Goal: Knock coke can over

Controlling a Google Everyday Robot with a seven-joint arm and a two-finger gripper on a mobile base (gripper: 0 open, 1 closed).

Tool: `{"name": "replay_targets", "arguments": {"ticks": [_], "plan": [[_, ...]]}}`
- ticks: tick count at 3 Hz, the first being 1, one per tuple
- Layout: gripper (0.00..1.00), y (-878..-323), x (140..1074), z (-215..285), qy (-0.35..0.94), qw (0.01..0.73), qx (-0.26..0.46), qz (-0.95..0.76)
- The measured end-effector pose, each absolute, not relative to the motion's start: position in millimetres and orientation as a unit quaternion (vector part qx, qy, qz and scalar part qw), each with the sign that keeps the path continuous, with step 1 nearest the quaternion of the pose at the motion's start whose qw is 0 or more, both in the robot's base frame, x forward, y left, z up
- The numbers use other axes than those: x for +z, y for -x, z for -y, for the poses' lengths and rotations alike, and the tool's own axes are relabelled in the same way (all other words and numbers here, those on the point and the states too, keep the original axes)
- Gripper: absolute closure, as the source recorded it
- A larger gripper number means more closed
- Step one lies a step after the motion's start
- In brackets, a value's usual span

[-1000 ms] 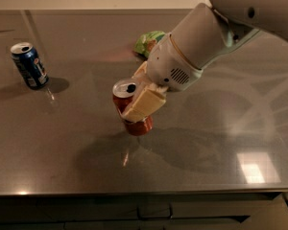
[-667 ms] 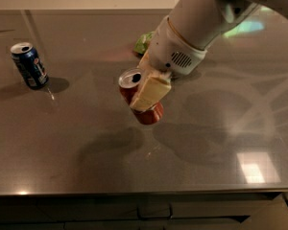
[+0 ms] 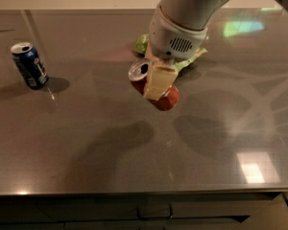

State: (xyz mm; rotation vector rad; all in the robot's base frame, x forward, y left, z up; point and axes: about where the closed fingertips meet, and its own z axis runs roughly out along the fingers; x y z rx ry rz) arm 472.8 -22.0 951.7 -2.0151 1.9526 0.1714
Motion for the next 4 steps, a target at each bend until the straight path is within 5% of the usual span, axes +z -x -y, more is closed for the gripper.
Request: {"name": "replay_targets", "arguments": {"ticks": [4], "plan": [[0.96, -515, 877, 25, 0.755, -0.001, -0.086, -0.650]]}}
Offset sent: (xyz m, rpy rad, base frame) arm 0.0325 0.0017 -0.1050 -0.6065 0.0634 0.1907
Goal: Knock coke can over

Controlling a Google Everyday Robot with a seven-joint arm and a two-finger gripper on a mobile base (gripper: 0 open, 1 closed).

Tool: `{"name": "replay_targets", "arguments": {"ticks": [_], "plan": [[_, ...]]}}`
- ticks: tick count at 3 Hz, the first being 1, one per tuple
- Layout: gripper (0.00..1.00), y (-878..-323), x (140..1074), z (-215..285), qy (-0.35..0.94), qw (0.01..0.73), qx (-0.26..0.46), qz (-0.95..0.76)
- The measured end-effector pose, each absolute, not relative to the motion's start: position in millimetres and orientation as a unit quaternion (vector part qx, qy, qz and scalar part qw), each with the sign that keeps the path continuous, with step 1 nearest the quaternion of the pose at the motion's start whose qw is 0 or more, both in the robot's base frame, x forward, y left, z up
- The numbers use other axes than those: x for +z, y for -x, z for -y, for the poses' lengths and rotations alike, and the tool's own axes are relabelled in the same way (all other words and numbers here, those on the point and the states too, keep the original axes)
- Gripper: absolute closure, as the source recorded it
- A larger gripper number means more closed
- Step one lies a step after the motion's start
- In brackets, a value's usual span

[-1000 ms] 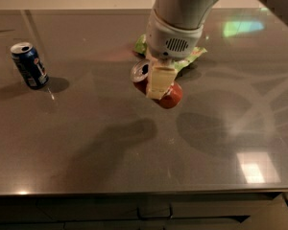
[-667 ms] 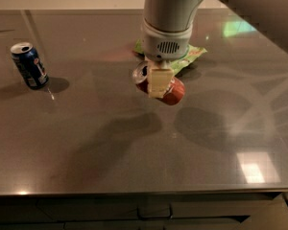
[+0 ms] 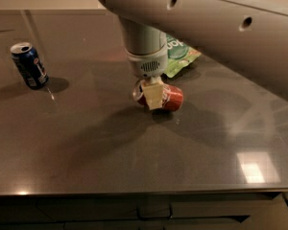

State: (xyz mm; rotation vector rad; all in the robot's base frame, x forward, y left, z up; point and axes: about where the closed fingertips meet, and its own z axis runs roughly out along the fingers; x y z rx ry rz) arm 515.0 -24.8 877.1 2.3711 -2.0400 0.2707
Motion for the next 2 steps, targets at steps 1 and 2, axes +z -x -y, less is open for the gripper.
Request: {"name": "replay_targets", "arguments": {"ticks": [1, 2], "plan": [[0.73, -514.7, 862.9, 18.9, -0.769, 0.024, 0.098, 0.632], [0.50, -518.0, 864.0, 16.1, -0.768, 0.012, 0.099, 0.632]]}}
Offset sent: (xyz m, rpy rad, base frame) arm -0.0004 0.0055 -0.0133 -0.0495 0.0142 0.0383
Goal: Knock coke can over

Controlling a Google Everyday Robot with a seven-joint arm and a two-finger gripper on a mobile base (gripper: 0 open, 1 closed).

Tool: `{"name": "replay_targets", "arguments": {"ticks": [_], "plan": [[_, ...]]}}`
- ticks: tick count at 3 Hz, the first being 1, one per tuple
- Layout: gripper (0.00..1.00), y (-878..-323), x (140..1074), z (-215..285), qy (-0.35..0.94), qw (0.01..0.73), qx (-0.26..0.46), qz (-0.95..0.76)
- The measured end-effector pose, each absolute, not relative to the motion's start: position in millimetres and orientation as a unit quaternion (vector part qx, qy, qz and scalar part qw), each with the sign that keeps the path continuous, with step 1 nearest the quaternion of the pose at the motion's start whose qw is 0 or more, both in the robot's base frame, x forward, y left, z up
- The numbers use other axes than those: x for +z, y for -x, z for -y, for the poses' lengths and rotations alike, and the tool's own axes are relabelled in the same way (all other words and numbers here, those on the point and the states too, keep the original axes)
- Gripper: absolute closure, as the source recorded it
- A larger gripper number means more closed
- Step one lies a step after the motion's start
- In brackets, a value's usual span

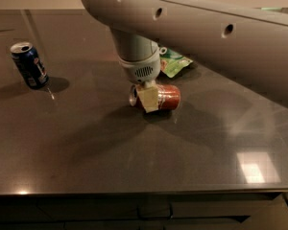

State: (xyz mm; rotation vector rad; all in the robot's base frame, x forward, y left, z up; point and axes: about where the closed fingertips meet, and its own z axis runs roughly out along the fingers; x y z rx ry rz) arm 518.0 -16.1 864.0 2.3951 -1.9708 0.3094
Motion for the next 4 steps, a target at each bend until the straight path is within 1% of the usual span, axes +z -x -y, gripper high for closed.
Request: {"name": "replay_targets", "arguments": {"ticks": [2, 3, 4], "plan": [[0.03, -522.9, 863.4, 11.2, -0.769, -0.002, 0.101, 0.631], [0.00, -524.1, 863.2, 10.2, -0.769, -0.006, 0.101, 0.631], [0.00, -524.1, 863.2, 10.1, -0.769, -0.006, 0.101, 0.631]]}}
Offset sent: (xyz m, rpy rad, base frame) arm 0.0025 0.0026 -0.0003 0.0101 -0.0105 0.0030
